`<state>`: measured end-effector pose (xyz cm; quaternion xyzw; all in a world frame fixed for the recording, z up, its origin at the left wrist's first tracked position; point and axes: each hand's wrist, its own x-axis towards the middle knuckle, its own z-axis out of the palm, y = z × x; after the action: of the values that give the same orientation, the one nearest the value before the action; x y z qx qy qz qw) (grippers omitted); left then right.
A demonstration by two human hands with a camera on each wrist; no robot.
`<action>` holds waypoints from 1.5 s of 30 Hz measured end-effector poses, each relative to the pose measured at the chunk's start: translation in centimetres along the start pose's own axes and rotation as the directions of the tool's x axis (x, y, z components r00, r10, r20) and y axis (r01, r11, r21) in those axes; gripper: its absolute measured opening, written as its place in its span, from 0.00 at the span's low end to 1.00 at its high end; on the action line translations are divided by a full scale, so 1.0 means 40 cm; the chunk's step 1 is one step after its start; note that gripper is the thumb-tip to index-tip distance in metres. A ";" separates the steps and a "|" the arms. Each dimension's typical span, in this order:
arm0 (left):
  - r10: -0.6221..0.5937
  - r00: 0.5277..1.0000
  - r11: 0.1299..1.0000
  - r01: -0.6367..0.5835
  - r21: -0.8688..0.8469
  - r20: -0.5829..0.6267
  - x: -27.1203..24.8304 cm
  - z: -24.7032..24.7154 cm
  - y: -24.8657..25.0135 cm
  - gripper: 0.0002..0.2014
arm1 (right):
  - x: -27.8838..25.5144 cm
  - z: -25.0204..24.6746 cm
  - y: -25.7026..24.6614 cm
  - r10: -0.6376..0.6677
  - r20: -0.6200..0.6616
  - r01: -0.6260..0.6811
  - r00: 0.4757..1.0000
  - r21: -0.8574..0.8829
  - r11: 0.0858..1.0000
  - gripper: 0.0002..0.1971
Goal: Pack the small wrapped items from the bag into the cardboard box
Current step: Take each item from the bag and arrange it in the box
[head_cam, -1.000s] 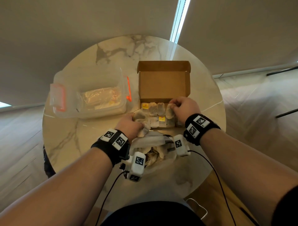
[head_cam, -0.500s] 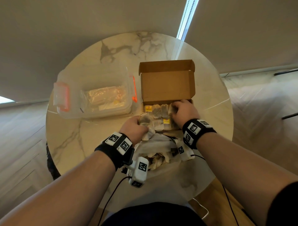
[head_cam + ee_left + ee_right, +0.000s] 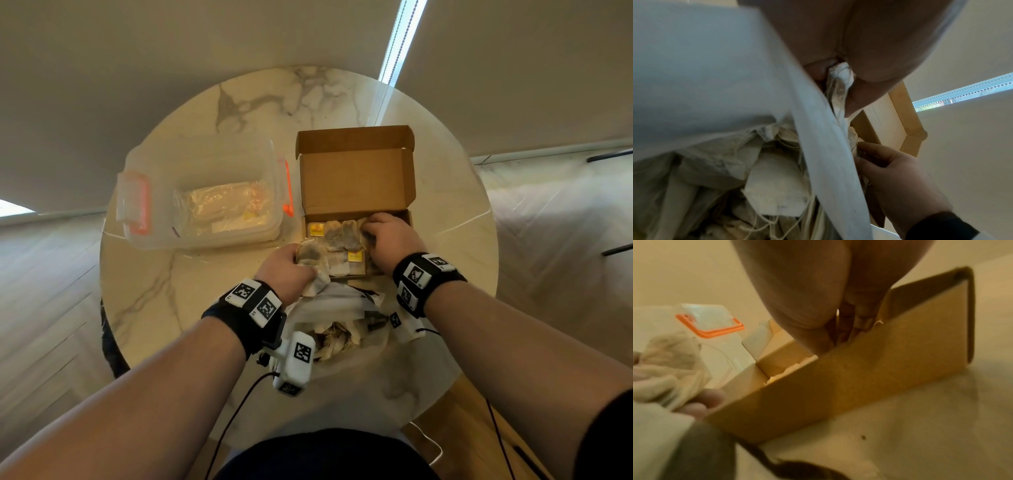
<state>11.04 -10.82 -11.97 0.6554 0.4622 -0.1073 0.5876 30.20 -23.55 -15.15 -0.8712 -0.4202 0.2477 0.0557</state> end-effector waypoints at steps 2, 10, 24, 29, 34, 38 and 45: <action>0.003 1.000 0.999 -0.003 -0.043 -0.013 -0.004 0.002 0.001 0.14 | -0.010 -0.022 -0.008 0.015 -0.028 -0.013 0.999 0.072 0.997 0.18; 0.050 0.997 0.724 0.009 -0.690 0.066 -0.031 0.024 0.061 0.28 | -0.150 -0.129 -0.076 0.020 0.105 -0.085 0.994 0.665 0.742 0.21; 0.074 0.991 0.703 0.026 -0.711 0.109 -0.074 0.075 0.096 0.19 | -0.205 -0.115 -0.059 0.125 0.122 -0.168 0.985 0.855 0.490 0.11; -0.092 0.993 0.660 0.120 -0.742 0.079 -0.035 0.049 0.070 0.19 | -0.199 -0.133 0.016 0.215 0.148 -0.234 0.965 0.856 0.460 0.11; -0.169 0.984 0.743 0.165 -0.648 0.056 -0.006 0.036 0.030 0.21 | -0.144 -0.155 0.089 0.288 -0.081 -0.197 0.954 0.553 0.809 0.03; -0.207 0.977 0.792 0.197 -0.578 0.050 0.001 0.052 0.016 0.18 | -0.070 -0.136 0.097 0.161 -0.226 -0.078 0.961 0.337 0.938 0.02; -0.193 0.980 0.804 0.184 -0.565 0.045 0.003 0.050 -0.003 0.16 | -0.054 -0.051 0.129 -0.051 -0.054 0.037 0.997 -0.231 0.972 0.10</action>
<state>11.80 -12.53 -12.71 0.4029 0.5403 -0.0182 0.7385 33.66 -28.27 -14.12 -0.8693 -0.4635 0.1698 -0.0275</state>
